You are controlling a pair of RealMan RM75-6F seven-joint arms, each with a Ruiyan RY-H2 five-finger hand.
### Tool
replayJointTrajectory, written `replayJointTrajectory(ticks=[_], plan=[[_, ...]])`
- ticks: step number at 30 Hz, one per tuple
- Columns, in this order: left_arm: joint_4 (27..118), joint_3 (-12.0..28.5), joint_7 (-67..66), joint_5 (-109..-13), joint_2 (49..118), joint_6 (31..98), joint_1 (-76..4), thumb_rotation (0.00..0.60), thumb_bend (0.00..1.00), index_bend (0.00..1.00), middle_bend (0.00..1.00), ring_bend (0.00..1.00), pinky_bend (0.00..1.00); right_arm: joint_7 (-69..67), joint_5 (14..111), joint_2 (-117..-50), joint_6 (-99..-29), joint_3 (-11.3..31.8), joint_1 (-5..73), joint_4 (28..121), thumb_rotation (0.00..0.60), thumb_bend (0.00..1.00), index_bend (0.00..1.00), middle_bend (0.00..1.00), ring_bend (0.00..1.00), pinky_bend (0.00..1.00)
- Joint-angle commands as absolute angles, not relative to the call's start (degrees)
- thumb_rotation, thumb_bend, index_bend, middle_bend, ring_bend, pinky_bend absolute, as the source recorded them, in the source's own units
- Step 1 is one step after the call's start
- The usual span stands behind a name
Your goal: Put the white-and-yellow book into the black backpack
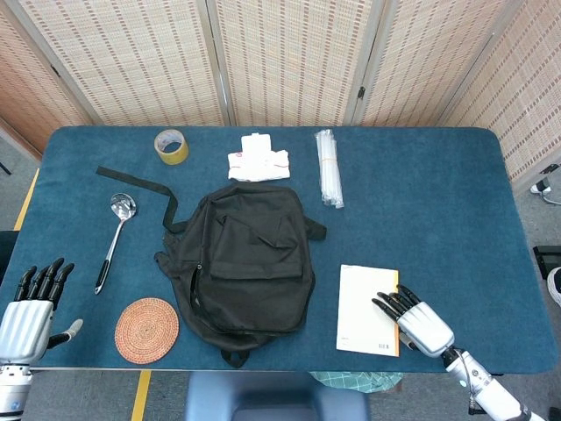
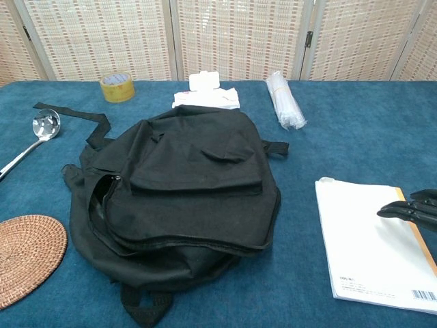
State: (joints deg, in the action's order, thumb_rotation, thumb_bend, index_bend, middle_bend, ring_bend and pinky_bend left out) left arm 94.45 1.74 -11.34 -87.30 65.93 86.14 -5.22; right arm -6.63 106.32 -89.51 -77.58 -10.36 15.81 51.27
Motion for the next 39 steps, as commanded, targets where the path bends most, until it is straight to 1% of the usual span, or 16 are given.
replayJointTrajectory(ticks=[1, 9, 23, 27, 30, 36, 38, 39], plan=[[94.42, 1.73, -11.26, -87.32, 65.93, 86.2, -5.18, 0.6, 0.24, 0.1, 0.07, 0.12, 0.01, -6.57, 106.28, -89.7, -77.78, -10.34, 16.01, 51.25, 0.6, 0.33, 0.11, 0.12, 0.17, 0.09], [94.11, 1.7, -10.92, -87.13, 65.95, 86.23, -5.05, 0.6, 0.24, 0.1, 0.07, 0.12, 0.01, -6.52, 105.87, -90.27, -78.02, -10.21, 16.61, 50.94, 0.6, 0.32, 0.11, 0.14, 0.2, 0.09], [93.99, 1.78, -10.47, -87.12, 65.92, 86.26, -5.05, 0.6, 0.24, 0.1, 0.07, 0.12, 0.01, -8.1, 105.13, -93.71, -80.76, -7.37, 19.24, 49.09, 0.6, 0.32, 0.21, 0.22, 0.27, 0.12], [93.92, 1.86, -10.43, -87.05, 65.99, 86.24, -5.09, 0.6, 0.24, 0.1, 0.07, 0.12, 0.01, -9.69, 105.07, -95.79, -82.93, -6.27, 19.89, 47.66, 0.6, 0.32, 0.25, 0.26, 0.31, 0.18], [93.9, 1.99, -10.48, -86.86, 66.11, 86.11, -5.2, 0.6, 0.24, 0.1, 0.07, 0.12, 0.01, -11.06, 104.79, -97.49, -83.33, -5.86, 20.38, 46.29, 0.6, 0.32, 0.27, 0.28, 0.34, 0.23], [94.0, 2.28, -10.51, -86.72, 66.28, 86.01, -5.43, 0.6, 0.24, 0.1, 0.07, 0.12, 0.01, -12.5, 105.65, -100.36, -83.5, -6.45, 21.69, 44.49, 0.6, 0.32, 0.28, 0.29, 0.36, 0.27], [94.08, 2.32, -10.59, -86.73, 66.3, 85.98, -5.5, 0.6, 0.24, 0.1, 0.07, 0.12, 0.01, -12.93, 105.5, -101.57, -84.02, -6.13, 21.95, 44.09, 0.6, 0.34, 0.28, 0.3, 0.36, 0.29], [94.12, 2.33, -10.6, -86.76, 66.3, 85.97, -5.53, 0.6, 0.24, 0.1, 0.07, 0.12, 0.01, -12.97, 105.39, -102.1, -84.19, -5.94, 22.08, 43.83, 0.6, 0.36, 0.28, 0.3, 0.37, 0.31]])
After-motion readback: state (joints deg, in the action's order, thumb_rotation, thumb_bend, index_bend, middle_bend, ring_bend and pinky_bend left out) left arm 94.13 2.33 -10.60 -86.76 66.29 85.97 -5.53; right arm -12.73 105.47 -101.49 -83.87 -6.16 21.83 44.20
